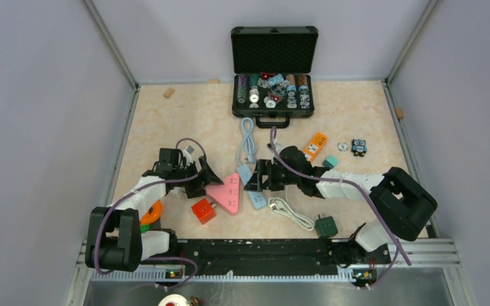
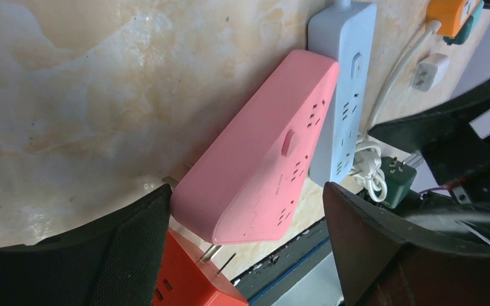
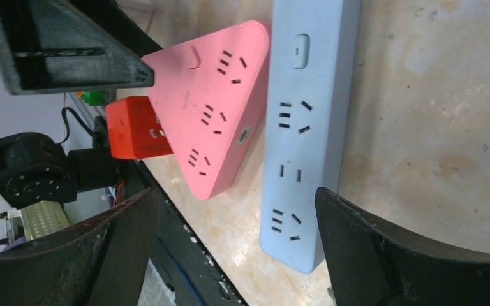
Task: Insert the plug
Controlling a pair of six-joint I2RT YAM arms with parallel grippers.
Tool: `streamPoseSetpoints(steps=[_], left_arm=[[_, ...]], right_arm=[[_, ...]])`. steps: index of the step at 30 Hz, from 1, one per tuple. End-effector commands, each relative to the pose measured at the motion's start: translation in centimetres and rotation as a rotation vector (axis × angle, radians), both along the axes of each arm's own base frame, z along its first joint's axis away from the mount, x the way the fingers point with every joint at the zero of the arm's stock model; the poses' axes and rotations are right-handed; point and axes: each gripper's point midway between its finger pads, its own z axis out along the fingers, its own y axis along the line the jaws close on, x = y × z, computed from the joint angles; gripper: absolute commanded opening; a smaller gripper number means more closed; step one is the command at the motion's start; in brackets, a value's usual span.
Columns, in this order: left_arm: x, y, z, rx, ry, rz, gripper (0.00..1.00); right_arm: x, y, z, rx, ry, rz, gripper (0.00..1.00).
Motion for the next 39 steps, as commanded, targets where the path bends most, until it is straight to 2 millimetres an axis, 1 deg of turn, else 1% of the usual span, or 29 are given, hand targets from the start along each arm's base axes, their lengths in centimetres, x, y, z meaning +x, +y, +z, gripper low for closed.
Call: streamPoseSetpoints(steps=[1,3,7,12,15,17,20,22,24,25,26,28,29,31,32,33,35,39], left_arm=[[0.3,-1.7,1.6,-0.113,-0.067,-0.048,0.85],[0.3,-2.0,2.1,-0.138,-0.079,-0.057,0.83],[0.2,-2.4,3.3,-0.176,-0.11,-0.073,0.74],[0.1,-2.8,4.7,-0.214,-0.152,-0.082,0.61],[0.1,-2.8,4.8,-0.223,-0.166,-0.071,0.57],[0.2,-2.8,4.5,-0.22,-0.162,-0.071,0.5],[0.2,-3.0,4.2,-0.226,-0.151,-0.08,0.43],[0.2,-3.2,4.1,-0.225,-0.145,-0.087,0.42],[0.1,-3.4,4.0,-0.227,-0.145,-0.098,0.27],[0.0,-3.4,4.0,-0.228,-0.141,-0.1,0.22],[0.1,-3.5,4.0,-0.229,-0.143,-0.101,0.18],[0.2,-3.3,4.2,-0.22,-0.151,-0.095,0.15],[0.3,-3.3,4.4,-0.213,-0.163,-0.093,0.12],[0.4,-3.1,5.2,-0.199,-0.19,-0.09,0.06],[0.6,-3.0,5.8,-0.192,-0.21,-0.09,0.01],[0.7,-2.9,6.3,-0.184,-0.227,-0.087,0.0],[0.7,-2.7,7.6,-0.173,-0.273,-0.084,0.0],[0.7,-2.6,11.1,-0.176,-0.386,-0.083,0.0]], right_arm=[[0.0,1.0,-1.2,0.018,0.013,0.011,0.87],[0.1,1.2,-1.6,0.021,0.02,0.015,0.85],[0.1,1.6,-2.0,0.04,0.031,0.018,0.83],[0.1,2.1,-1.7,0.065,0.035,0.031,0.82],[0.1,2.0,-1.7,0.071,0.032,0.026,0.82],[0.1,2.1,-1.6,0.079,0.031,0.025,0.82],[0.0,2.1,-1.7,0.083,0.036,0.023,0.82],[0.0,2.0,-1.7,0.082,0.036,0.024,0.82],[-0.1,1.9,-1.9,0.079,0.035,0.023,0.82],[-0.1,1.9,-1.9,0.078,0.035,0.023,0.82],[-0.1,1.8,-1.8,0.078,0.034,0.02,0.82],[-0.1,1.7,-1.7,0.079,0.027,0.018,0.82],[-0.1,1.6,-1.5,0.078,0.021,0.015,0.83],[-0.1,1.5,-1.0,0.084,0.005,0.02,0.84],[-0.2,1.5,-0.7,0.089,-0.004,0.024,0.84],[-0.2,1.4,-0.2,0.096,-0.016,0.025,0.85],[-0.3,1.4,0.8,0.115,-0.041,0.031,0.87],[-0.4,1.4,3.1,0.165,-0.09,0.048,0.93]])
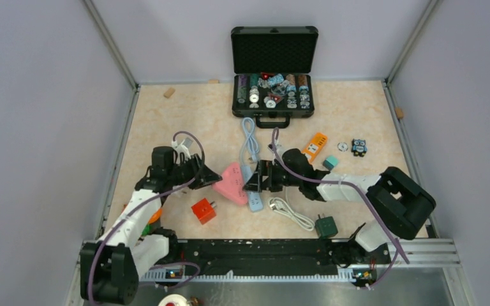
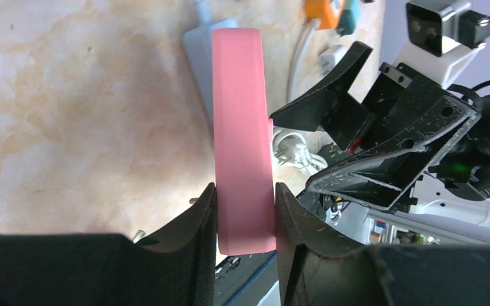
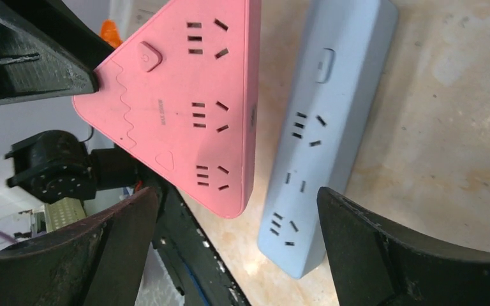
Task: Insert the plug
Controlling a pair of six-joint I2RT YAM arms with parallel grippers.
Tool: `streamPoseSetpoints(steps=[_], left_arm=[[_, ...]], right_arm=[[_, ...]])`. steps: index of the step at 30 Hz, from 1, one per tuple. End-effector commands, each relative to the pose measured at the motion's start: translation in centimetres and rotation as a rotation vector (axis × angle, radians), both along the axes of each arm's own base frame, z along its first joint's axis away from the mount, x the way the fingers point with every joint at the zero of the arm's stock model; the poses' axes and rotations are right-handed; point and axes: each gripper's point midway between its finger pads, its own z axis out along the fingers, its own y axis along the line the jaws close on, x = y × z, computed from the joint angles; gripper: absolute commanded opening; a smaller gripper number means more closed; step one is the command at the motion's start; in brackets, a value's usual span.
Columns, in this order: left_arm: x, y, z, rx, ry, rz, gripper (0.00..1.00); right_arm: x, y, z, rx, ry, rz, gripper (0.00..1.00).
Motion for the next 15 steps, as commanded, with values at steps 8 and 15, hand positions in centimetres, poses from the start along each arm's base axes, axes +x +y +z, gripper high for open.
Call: streamPoseSetpoints(steps=[8,15], left_arm=[[-0.9,-1.2,12.8,-0.139,-0.405,-0.066,0.0],[-3.3,-2.7,17.0,-0.318,-0.494,-0.186,0.0]], right_arm=[[-1.2,-0.3,10.2,0.331,-0.16,0.092,0.99],[-3.2,0.0,15.0,0.508,-0.2,0.234,0.98]])
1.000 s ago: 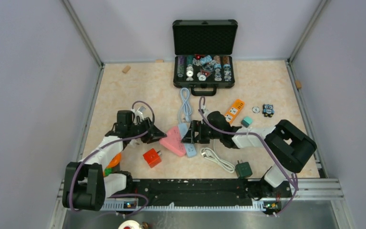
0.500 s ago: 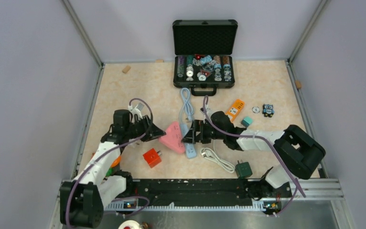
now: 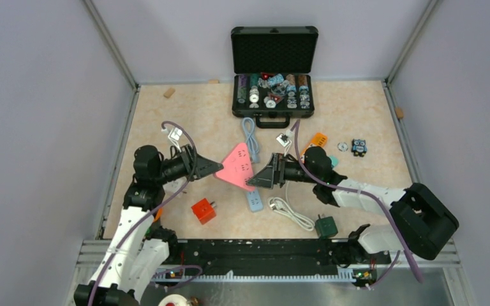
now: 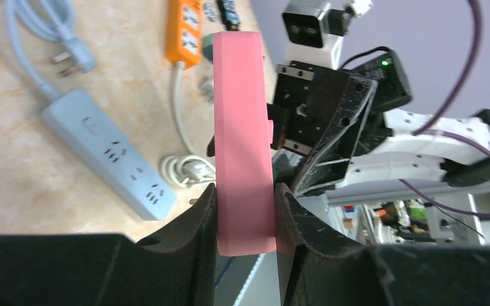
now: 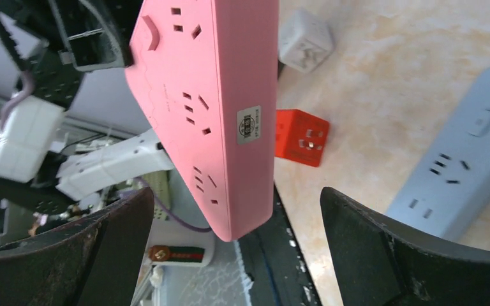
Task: Insert the plug
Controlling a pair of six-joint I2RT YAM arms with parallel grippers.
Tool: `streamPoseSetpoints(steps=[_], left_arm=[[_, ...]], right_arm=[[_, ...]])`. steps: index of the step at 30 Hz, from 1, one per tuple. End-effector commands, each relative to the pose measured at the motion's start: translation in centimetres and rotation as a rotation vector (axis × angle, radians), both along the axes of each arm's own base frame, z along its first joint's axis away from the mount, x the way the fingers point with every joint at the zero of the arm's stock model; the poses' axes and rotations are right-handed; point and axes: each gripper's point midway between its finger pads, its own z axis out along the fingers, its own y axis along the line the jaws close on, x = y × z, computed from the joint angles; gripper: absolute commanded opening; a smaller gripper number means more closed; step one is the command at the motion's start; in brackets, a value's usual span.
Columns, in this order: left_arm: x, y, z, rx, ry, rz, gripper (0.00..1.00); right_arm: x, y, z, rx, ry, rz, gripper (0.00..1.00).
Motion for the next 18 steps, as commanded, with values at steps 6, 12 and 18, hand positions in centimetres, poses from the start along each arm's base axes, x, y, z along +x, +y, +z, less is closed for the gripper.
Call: streamPoseSetpoints(steps=[6,12,18], left_arm=[[-2.4,-1.4,5.9,-0.185,-0.172,-0.131,0.0],[-2.5,-1.4,4.9,-0.167,-0.137,-0.141,0.0],[-2.2,-1.4,3.2,-0.129,-0.097,-0.138,0.34]], right_arm=[[-1.5,1.8,6.9,0.241,-0.076,0.181,0.85],[-1.5,2.3,8.3,0.317,-0.073,0.226,0.68],[-0.9,2.1,7.8,0.314,-0.054,0.22,0.0]])
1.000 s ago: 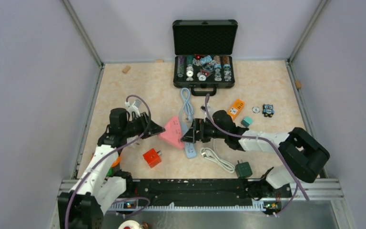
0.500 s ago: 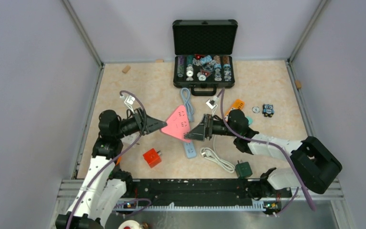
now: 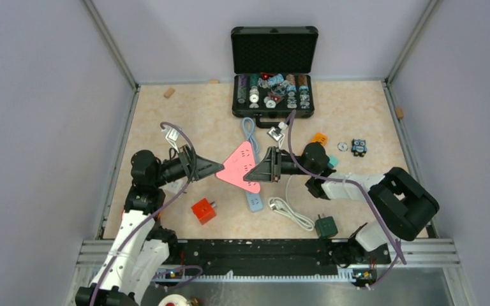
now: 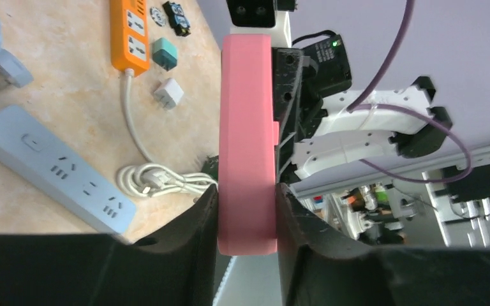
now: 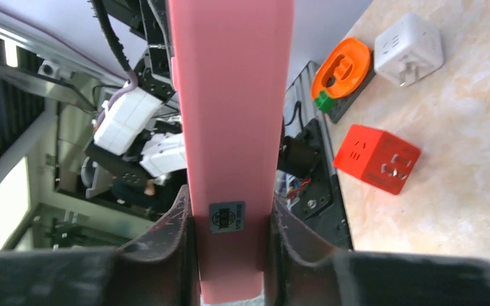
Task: Insert the plug
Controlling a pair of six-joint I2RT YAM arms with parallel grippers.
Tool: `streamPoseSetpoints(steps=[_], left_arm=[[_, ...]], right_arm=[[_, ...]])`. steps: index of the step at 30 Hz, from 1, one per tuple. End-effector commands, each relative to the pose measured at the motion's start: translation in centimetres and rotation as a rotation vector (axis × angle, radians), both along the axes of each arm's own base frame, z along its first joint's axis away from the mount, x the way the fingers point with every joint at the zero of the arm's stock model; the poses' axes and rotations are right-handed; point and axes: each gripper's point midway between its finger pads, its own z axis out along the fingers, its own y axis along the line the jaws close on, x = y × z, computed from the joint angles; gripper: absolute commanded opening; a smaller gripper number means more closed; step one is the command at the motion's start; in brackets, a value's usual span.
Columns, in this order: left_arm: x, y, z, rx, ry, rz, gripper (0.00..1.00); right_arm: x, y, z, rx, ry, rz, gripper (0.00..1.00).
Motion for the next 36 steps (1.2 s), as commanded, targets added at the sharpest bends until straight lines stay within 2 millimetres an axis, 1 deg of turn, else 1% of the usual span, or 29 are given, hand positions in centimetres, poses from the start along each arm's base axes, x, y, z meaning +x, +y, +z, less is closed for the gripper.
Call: streamPoseSetpoints(steps=[1,2,3,4,6,7,8,9,11,12,14,17,18,21,22,23,24,25,26,29,30,33,36], left_arm=[[-0.1,-0.1,-0.4,0.043,-0.039,-0.015,0.59],[0.1,0.1,-1.0,0.068,-0.028,0.006,0.8],[0.4,0.3,-1.7,0.096,-0.006,0.03,0.95],[0.7,0.6,-2.3,0.124,0.015,0.061,0.98],[1.4,1.2,-4.0,0.177,0.067,0.114,0.99],[1.6,1.5,-4.9,0.199,0.103,0.138,0.99],[2.0,1.8,-6.2,0.229,0.15,0.172,0.99],[2.1,1.9,-7.1,0.253,0.18,0.188,0.99],[2.5,1.8,-8.9,0.311,0.224,0.214,0.99],[2.6,1.6,-9.8,0.349,0.237,0.221,0.99],[2.7,1.3,-11.5,0.434,0.271,0.233,0.99],[2.9,-0.3,-13.2,0.483,0.32,0.218,0.99],[2.7,-1.1,-13.8,0.507,0.333,0.202,0.99],[3.1,-2.6,-15.7,0.607,0.365,0.223,0.99],[3.2,-3.2,-16.2,0.637,0.371,0.228,0.99],[3.3,-3.7,-17.5,0.687,0.399,0.231,0.99],[3.4,-4.3,-18.2,0.723,0.415,0.232,0.99],[3.8,-4.8,-18.4,0.751,0.421,0.24,0.99],[3.8,-5.3,-19.3,0.788,0.435,0.239,0.99],[4.4,-6.1,-21.4,0.892,0.448,0.279,0.99],[4.5,-6.4,-21.9,0.914,0.449,0.285,0.99],[4.8,-7.0,-23.5,0.975,0.453,0.3,0.94],[4.8,-7.1,-25.1,1.038,0.462,0.302,0.82]], right_arm=[[1.4,-0.6,2.3,0.073,-0.059,-0.038,0.0],[1.8,-1.1,1.8,0.058,-0.045,-0.061,0.0],[2.3,-1.7,1.4,0.044,-0.033,-0.086,0.0],[3.1,-2.5,0.7,0.019,-0.016,-0.123,0.0],[4.3,-4.1,-1.0,-0.051,0.016,-0.193,0.0],[4.9,-5.0,-2.2,-0.103,0.035,-0.233,0.0],[5.4,-5.8,-3.0,-0.151,0.04,-0.273,0.0],[5.8,-6.7,-4.1,-0.213,0.046,-0.313,0.0],[6.6,-8.7,-5.3,-0.324,0.036,-0.399,0.0],[6.5,-9.6,-6.1,-0.389,0.049,-0.42,0.0],[6.3,-10.9,-6.4,-0.435,0.036,-0.438,0.0],[5.8,-12.6,-6.6,-0.463,0.051,-0.449,0.0],[5.7,-13.0,-6.6,-0.469,0.056,-0.458,0.0],[5.5,-14.1,-6.7,-0.49,0.062,-0.493,0.0],[5.4,-14.3,-6.6,-0.493,0.06,-0.501,0.0],[5.3,-14.4,-6.4,-0.49,0.05,-0.505,0.0],[5.2,-14.4,-6.1,-0.484,0.038,-0.503,0.0],[5.1,-14.4,-5.8,-0.479,0.026,-0.503,0.0],[5.0,-14.5,-5.6,-0.479,0.022,-0.504,0.0],[4.9,-14.8,-5.5,-0.494,0.027,-0.515,0.0],[4.8,-15.0,-5.9,-0.511,0.037,-0.521,0.0],[5.0,-15.4,-6.3,-0.548,0.051,-0.544,0.0],[5.2,-15.9,-6.6,-0.578,0.068,-0.568,0.0]])
